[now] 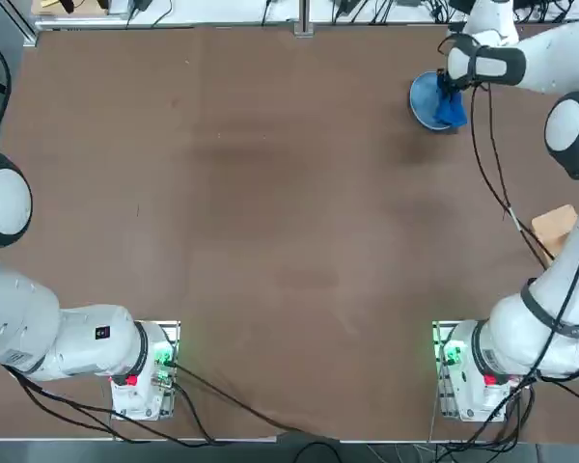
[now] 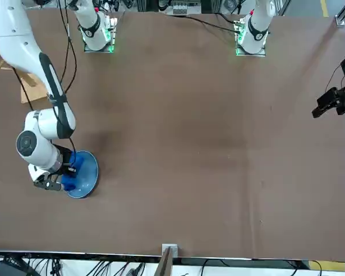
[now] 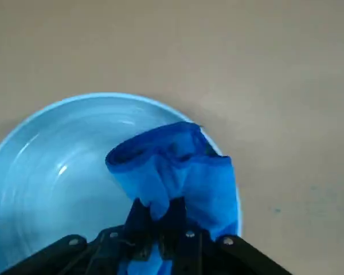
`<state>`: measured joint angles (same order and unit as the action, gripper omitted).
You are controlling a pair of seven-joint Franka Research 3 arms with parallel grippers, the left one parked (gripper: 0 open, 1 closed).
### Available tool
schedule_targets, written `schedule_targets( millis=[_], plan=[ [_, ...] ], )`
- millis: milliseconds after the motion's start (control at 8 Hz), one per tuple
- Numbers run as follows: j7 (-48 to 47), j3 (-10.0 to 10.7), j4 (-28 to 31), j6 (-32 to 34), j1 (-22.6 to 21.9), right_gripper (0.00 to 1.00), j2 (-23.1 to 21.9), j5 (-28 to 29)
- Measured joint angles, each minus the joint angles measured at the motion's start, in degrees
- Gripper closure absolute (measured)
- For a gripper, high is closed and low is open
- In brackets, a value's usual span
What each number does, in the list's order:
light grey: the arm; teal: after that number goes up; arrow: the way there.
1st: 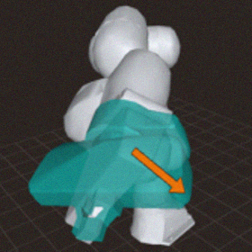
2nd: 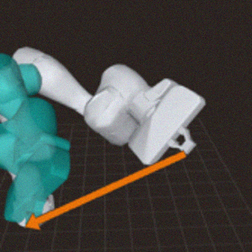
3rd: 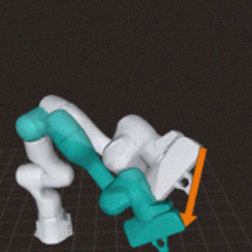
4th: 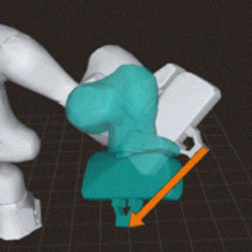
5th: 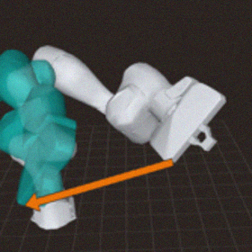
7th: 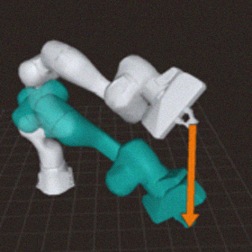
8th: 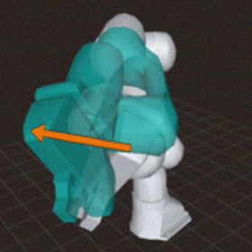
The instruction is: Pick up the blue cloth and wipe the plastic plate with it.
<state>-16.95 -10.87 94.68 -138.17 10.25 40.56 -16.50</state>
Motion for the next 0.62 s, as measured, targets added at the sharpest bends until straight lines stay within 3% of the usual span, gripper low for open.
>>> schedule_targets(
  millis=[625],
  plan=[
    [0.0, -0.05, -0.23, -0.3, 0.0, 0.93, 0.28, -0.08]
  ],
)
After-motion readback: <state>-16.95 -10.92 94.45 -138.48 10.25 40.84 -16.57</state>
